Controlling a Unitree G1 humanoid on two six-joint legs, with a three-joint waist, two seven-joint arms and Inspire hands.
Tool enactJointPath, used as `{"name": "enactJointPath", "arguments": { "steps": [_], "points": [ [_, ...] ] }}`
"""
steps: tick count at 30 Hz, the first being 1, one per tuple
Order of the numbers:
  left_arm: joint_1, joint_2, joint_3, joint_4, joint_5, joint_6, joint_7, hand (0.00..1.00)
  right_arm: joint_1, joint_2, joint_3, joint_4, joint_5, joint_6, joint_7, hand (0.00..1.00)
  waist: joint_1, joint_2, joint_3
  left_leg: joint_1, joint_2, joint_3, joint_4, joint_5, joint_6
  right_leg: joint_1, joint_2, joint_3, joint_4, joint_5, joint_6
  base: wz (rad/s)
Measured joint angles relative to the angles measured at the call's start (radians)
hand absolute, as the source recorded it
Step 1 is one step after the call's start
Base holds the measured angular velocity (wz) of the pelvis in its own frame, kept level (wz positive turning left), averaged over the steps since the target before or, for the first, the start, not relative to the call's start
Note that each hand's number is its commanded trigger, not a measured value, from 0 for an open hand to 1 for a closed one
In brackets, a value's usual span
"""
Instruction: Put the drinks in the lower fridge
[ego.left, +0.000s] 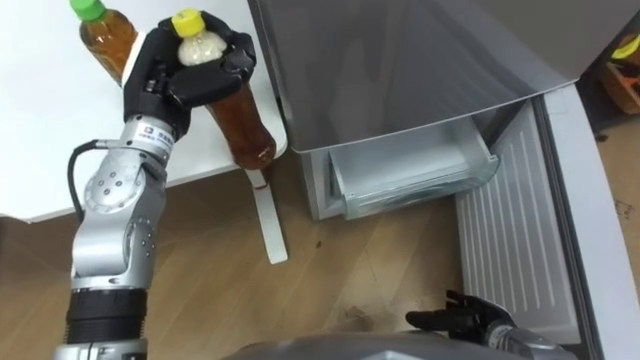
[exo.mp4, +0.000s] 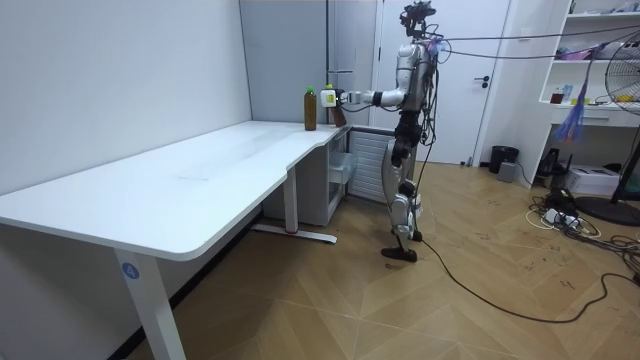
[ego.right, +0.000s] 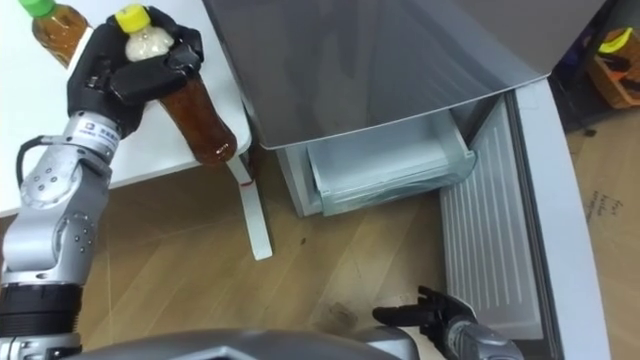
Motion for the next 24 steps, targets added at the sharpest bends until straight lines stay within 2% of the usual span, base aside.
{"name": "enactJointPath", "arguments": {
  "steps": [3, 6, 8, 12, 15, 17, 20, 24],
  "points": [
    [0.007, 0.0, 0.0, -0.033, 0.009, 0.005, 0.002, 1.0, 0.0, 0.006, 0.0, -0.004, 0.0, 0.0, 0.0, 0.0, 0.009, -0.006, -0.0037, -0.001, 0.0, -0.003, 0.0, 0.0, 0.0, 0.001, 0.0, -0.011, -0.001, 0.0, 0.0, 0.02],
    [0.018, 0.0, -0.003, -0.12, 0.014, 0.012, -0.001, 1.0, 0.0, 0.004, 0.0, -0.001, 0.0, 0.0, 0.0, 0.0, 0.017, -0.007, -0.0041, -0.004, -0.002, -0.027, 0.0, 0.0, 0.0, 0.003, -0.003, -0.039, -0.002, 0.0, 0.0, 0.1],
    [0.018, -0.001, -0.008, -0.179, 0.013, 0.012, -0.014, 1.0, -0.004, 0.004, 0.002, 0.007, 0.0, 0.0, 0.0, 0.0, 0.02, -0.005, -0.0049, -0.001, -0.005, -0.043, -0.001, 0.0, 0.0, 0.014, -0.004, -0.059, -0.003, 0.0, 0.0, 0.24],
    [0.019, -0.002, -0.03, -0.206, 0.013, 0.012, -0.039, 1.0, -0.009, -0.004, 0.026, 0.006, -0.006, 0.001, -0.001, 0.0, 0.032, 0.003, -0.0089, 0.001, -0.008, -0.063, -0.001, 0.0, 0.0, 0.024, -0.006, -0.067, -0.003, 0.0, 0.0, 0.17],
    [0.023, -0.003, -0.055, -0.206, 0.01, 0.012, -0.047, 1.0, -0.011, -0.006, 0.089, 0.0, -0.004, 0.001, -0.006, 0.0, 0.059, 0.003, -0.009, 0.001, -0.008, -0.067, 0.0, 0.0, 0.0, 0.021, -0.006, -0.071, -0.003, 0.0, 0.0, -0.03],
    [0.032, -0.005, -0.067, -0.217, 0.01, 0.017, -0.062, 1.0, -0.019, -0.005, 0.14, -0.005, -0.006, 0.001, -0.014, 0.0, 0.081, 0.002, -0.0088, -0.003, -0.008, -0.067, 0.0, 0.0, 0.0, 0.02, -0.007, -0.099, -0.003, 0.0, 0.0, 0.0],
    [0.07, -0.014, -0.076, -0.265, 0.008, 0.018, -0.074, 1.0, -0.039, -0.003, 0.181, -0.012, -0.038, 0.003, -0.015, 0.0, 0.09, 0.001, -0.0091, -0.008, -0.009, -0.072, 0.001, 0.0, 0.0, 0.019, -0.009, -0.117, -0.003, 0.0, 0.0, 0.08],
    [0.075, -0.017, -0.115, -0.275, 0.0, 0.018, -0.094, 1.0, -0.041, 0.002, 0.259, -0.044, -0.044, 0.005, -0.013, 0.0, 0.119, -0.002, -0.009, -0.009, -0.011, -0.092, 0.003, 0.001, 0.0, 0.026, -0.012, -0.137, -0.002, 0.0, 0.0, 0.13]
  ]
}}
